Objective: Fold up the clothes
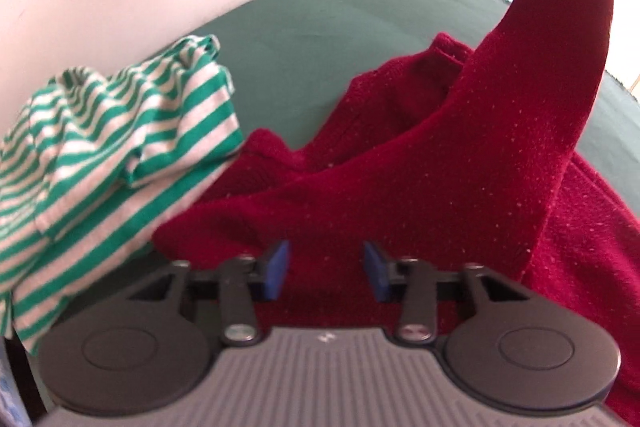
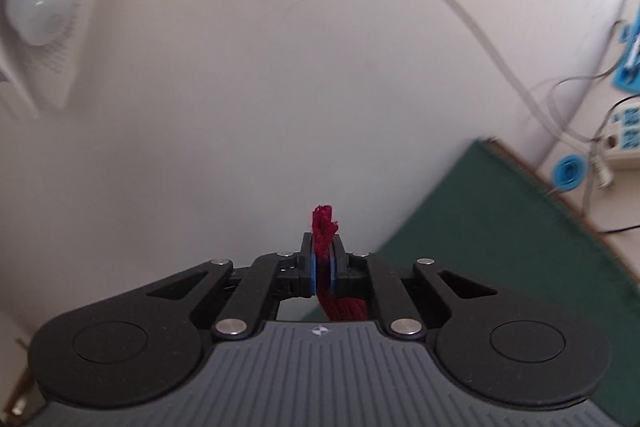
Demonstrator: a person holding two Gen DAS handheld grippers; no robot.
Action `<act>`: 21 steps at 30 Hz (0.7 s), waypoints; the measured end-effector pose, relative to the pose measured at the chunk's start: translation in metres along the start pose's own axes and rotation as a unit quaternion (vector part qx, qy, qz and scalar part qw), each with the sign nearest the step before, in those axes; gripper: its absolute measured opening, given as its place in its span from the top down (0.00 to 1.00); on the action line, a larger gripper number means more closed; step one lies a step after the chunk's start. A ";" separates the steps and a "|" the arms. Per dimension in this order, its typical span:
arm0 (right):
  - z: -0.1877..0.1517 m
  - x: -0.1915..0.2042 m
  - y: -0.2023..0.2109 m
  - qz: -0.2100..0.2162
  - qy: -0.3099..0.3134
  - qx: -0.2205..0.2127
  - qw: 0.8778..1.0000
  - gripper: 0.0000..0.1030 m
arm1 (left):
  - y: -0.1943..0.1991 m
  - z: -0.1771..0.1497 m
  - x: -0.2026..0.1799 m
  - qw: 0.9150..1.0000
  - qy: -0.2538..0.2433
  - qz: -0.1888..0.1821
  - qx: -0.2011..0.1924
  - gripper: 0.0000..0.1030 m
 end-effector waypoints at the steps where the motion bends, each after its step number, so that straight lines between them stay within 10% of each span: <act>1: -0.010 0.015 -0.003 0.034 -0.012 0.018 0.999 0.94 | 0.001 -0.002 0.001 1.000 0.000 0.004 -0.001 0.69; 10: -0.137 0.138 -0.009 0.292 -0.076 0.206 0.931 0.94 | 0.005 -0.003 0.003 0.998 0.047 -0.029 -0.022 0.71; 21: -0.264 0.152 0.015 0.305 -0.082 0.333 0.888 0.93 | -0.012 0.002 0.010 0.989 0.125 -0.065 -0.052 0.65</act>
Point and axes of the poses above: each gripper's, at about its wrist camera, not at the fingertips, and y roughly against the way its jaws point, x to its left, z to its top, the point moved 1 cm from there along -y, roughly the way its jaws point, and after that the axes turned 7 degrees about -x, right-handed, at the moved point
